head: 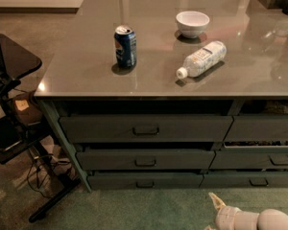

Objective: Open bottom drawer

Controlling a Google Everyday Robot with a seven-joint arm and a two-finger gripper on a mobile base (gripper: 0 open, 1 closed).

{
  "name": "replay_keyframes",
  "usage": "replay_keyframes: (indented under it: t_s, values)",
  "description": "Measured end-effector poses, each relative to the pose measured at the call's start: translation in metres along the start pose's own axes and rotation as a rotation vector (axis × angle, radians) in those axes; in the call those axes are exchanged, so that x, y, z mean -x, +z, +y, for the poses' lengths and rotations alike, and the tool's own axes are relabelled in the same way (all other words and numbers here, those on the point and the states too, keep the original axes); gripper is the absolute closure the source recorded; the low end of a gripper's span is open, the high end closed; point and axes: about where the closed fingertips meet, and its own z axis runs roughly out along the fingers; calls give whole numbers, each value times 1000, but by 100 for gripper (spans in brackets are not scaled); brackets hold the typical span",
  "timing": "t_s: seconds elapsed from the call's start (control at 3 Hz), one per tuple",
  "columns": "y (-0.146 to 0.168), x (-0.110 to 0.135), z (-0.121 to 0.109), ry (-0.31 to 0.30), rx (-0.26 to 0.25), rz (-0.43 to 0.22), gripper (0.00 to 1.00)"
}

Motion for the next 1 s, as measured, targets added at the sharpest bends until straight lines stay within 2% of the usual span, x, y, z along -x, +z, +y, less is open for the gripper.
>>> replay_keyframes:
  t_s: [0.33, 0.67, 1.0]
  values:
    - [0, 0, 0, 0, 0, 1, 0]
    - [33, -19, -2, 23, 4, -16, 0]
    - [78, -37, -8, 43, -7, -61, 0]
